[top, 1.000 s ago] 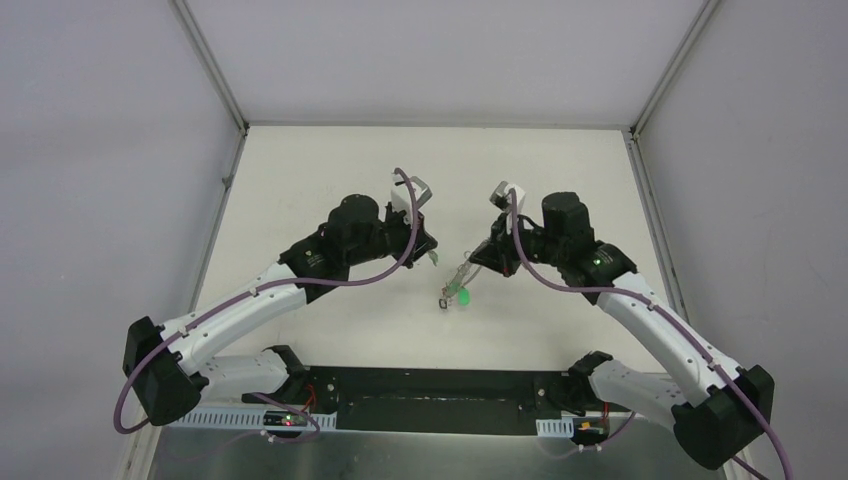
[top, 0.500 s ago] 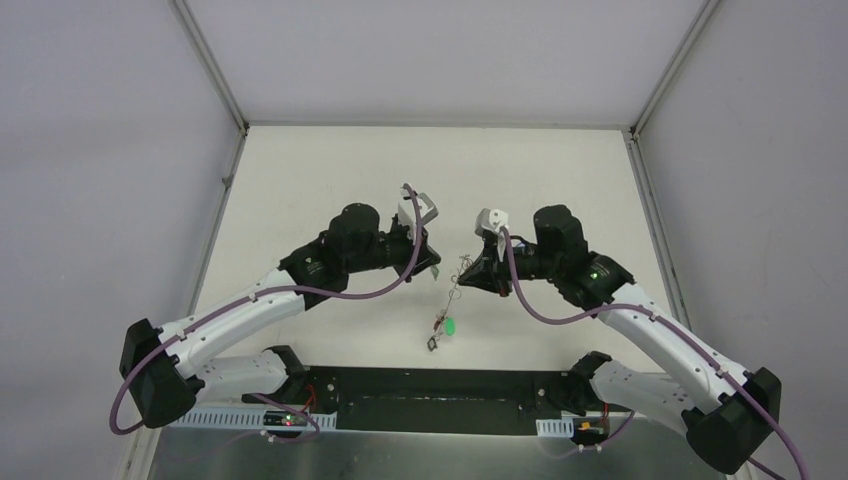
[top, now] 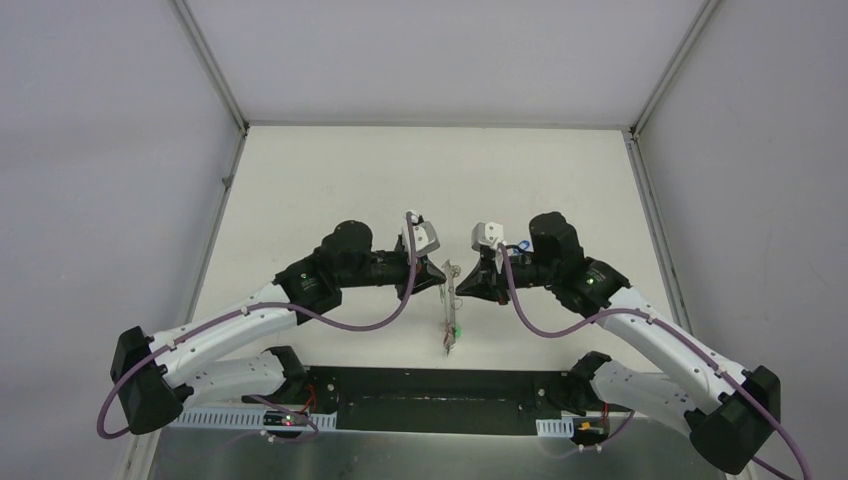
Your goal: Put the keys on the keyring
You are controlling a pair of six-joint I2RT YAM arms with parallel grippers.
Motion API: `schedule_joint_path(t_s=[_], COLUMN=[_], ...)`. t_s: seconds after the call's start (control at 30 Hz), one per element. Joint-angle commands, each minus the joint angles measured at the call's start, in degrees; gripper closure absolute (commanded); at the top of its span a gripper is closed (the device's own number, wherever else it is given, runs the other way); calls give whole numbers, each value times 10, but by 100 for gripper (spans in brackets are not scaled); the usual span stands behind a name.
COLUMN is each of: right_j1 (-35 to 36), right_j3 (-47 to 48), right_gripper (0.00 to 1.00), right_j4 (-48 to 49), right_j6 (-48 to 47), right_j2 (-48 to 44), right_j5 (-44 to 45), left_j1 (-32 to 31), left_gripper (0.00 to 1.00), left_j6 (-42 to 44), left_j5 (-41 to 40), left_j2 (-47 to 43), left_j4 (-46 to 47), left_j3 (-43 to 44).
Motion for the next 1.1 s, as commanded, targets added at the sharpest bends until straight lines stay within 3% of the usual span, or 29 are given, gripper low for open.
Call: schedule_joint_path(t_s=[0.0, 0.6, 1.07], right_j1=[5, 9, 11], right_j3=[-3, -18, -19], right_gripper=[100, 100, 100], right_j4=[50, 47, 41], right_j6=[-45, -104, -124], right_j2=[-18, -34, -37], right_j5=[-67, -102, -139], left_j1=[-9, -29, -51], left_gripper=[100, 100, 100], left_j6=[53, 105, 153], left_j5=[49, 98, 87], left_j2=[-33, -36, -25], left_j4=[60, 68, 67], left_j3=[-19, -30, -23])
